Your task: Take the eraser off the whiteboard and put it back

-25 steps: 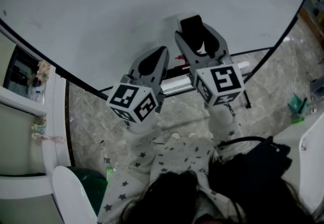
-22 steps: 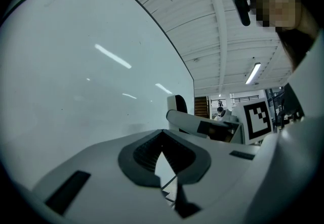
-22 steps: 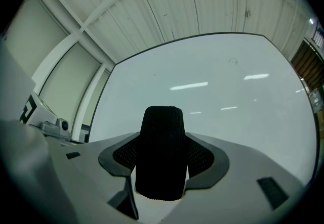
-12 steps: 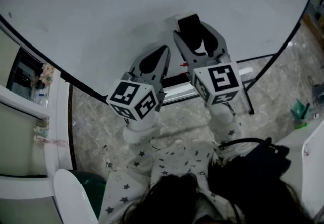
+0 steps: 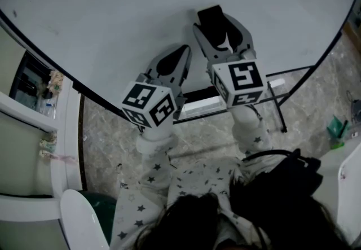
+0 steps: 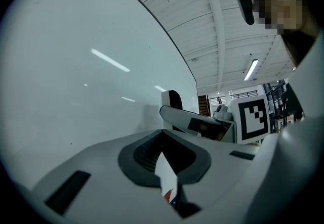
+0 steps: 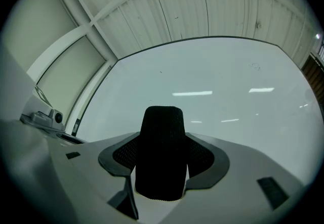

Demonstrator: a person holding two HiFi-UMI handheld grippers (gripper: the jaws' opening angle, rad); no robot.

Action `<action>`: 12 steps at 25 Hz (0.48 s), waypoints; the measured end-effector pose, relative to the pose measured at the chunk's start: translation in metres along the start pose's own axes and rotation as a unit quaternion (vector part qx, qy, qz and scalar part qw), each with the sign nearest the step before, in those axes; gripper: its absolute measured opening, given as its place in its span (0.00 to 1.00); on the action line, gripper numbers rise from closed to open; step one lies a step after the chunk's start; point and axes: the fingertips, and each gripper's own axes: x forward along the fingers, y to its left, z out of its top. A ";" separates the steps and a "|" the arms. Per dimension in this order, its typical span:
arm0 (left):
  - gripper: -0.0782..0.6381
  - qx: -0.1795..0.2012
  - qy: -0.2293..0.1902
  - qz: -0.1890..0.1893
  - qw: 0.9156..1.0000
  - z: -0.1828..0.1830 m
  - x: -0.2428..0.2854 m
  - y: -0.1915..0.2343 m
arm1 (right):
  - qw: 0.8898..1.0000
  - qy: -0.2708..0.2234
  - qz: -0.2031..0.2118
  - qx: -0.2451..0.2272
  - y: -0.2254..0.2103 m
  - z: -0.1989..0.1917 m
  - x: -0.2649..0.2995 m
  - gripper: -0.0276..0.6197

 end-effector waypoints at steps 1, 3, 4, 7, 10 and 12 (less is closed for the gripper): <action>0.11 0.000 0.001 0.000 1.000 0.000 0.001 0.003 | 1.000 0.002 -0.001 -0.002 0.001 -0.001 0.003 0.45; 0.11 0.003 0.003 -0.003 1.000 0.001 0.003 0.007 | 1.000 0.003 -0.001 -0.005 0.002 -0.003 0.009 0.45; 0.11 0.005 0.004 -0.006 1.000 0.001 0.004 0.008 | 1.000 0.000 -0.002 -0.007 0.003 -0.002 0.012 0.45; 0.11 0.012 0.010 -0.018 1.000 -0.001 0.007 0.010 | 1.000 -0.006 -0.009 -0.023 0.004 0.001 0.020 0.45; 0.11 0.011 0.012 -0.021 1.000 -0.002 0.009 0.014 | 0.999 -0.009 -0.013 -0.030 0.006 0.002 0.026 0.45; 0.11 0.013 0.012 -0.023 1.000 -0.003 0.009 0.016 | 0.999 -0.011 -0.016 -0.033 0.006 0.003 0.030 0.45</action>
